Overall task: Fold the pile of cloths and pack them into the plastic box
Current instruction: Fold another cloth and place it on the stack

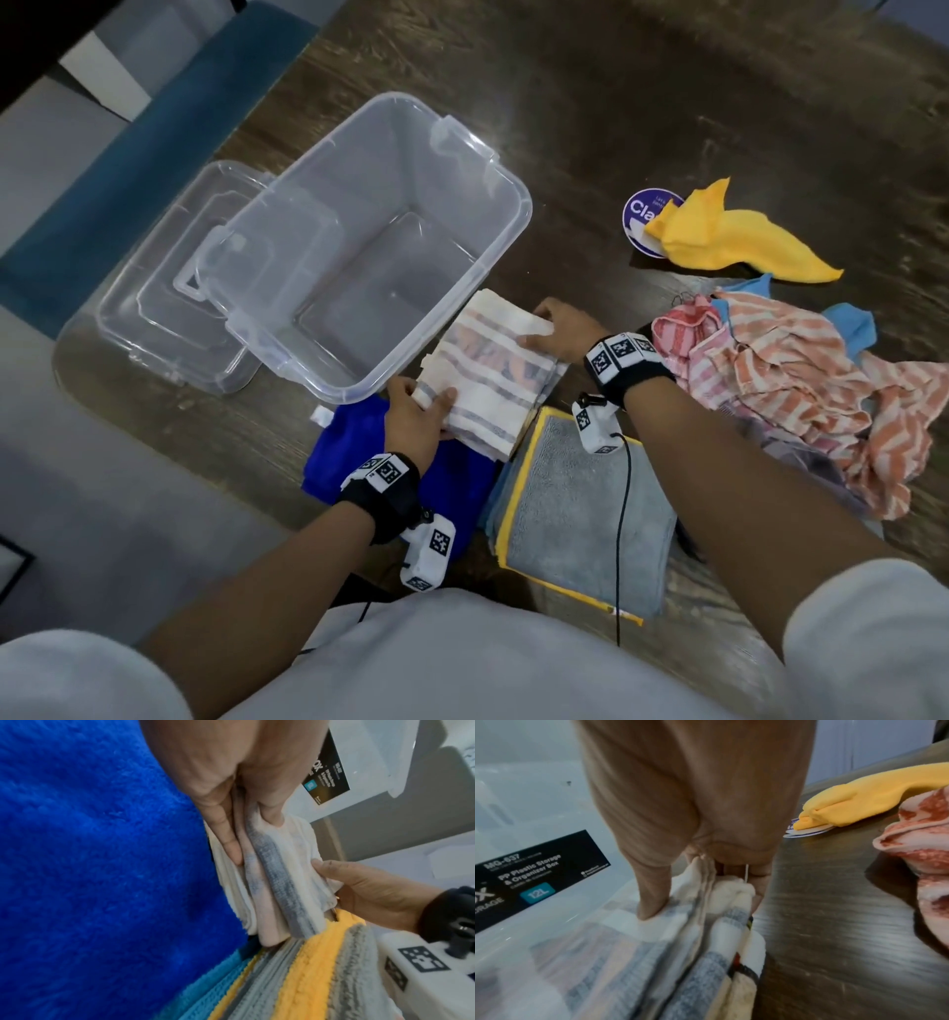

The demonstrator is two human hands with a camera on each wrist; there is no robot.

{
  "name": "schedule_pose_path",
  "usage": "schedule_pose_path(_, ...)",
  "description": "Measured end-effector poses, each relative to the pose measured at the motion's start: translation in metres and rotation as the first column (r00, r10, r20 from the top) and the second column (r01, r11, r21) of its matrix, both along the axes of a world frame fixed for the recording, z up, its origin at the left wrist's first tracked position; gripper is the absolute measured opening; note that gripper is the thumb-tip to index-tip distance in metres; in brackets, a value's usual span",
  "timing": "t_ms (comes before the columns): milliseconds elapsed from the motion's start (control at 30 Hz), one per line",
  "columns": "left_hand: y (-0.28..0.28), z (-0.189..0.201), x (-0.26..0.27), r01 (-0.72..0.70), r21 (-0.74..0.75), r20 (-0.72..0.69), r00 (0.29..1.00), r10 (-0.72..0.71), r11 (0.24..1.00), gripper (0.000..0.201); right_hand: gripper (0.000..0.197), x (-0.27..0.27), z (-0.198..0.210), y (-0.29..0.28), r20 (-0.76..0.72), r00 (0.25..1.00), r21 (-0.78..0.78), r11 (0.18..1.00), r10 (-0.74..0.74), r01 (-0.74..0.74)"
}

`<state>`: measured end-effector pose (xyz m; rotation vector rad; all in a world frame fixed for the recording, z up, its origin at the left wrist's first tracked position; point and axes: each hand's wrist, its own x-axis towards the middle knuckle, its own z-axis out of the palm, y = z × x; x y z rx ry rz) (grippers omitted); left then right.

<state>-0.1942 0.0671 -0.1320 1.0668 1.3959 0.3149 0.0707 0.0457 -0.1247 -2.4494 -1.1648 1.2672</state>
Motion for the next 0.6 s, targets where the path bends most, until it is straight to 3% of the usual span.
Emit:
schedule_pose_path(133, -0.003, 0.002, -0.002, 0.07, 0.049, -0.077, 0.995, -0.067, 0.996, 0.036, 0.042, 0.002, 0.004, -0.002, 0.061, 0.998, 0.0, 1.0, 0.024, -0.024)
schedule_pose_path(233, -0.006, 0.005, 0.003, 0.288, 0.249, -0.271, 0.937, -0.219, 0.925, 0.047, 0.055, -0.009, 0.007, -0.004, 0.196, 0.977, 0.07, 0.993, 0.08, -0.095)
schedule_pose_path(333, -0.008, 0.018, 0.013, 0.596, 0.425, -0.519, 0.777, -0.356, 0.681, 0.058, 0.063, -0.025, 0.014, -0.006, 0.325, 0.925, 0.209, 0.939, 0.198, -0.274)
schedule_pose_path(400, -0.01, 0.022, 0.024, 0.747, 0.419, -0.594, 0.655, -0.467, 0.515, 0.068, 0.063, -0.037, 0.013, -0.008, 0.321, 0.901, 0.289, 0.876, 0.291, -0.386)
schedule_pose_path(467, -0.01, 0.013, 0.034, 0.862, 0.259, -0.677, 0.484, -0.555, 0.435, 0.092, 0.069, -0.045, 0.005, -0.012, 0.279, 0.859, 0.272, 0.822, 0.43, -0.5)
schedule_pose_path(533, -0.008, -0.001, 0.041, 0.916, 0.096, -0.723, 0.333, -0.606, 0.388, 0.11, 0.077, -0.047, -0.008, -0.016, 0.253, 0.801, 0.152, 0.795, 0.543, -0.588)
schedule_pose_path(600, -0.007, -0.012, 0.043, 0.932, 0.029, -0.742, 0.262, -0.618, 0.36, 0.12, 0.082, -0.044, -0.016, -0.017, 0.232, 0.763, 0.05, 0.776, 0.603, -0.629)
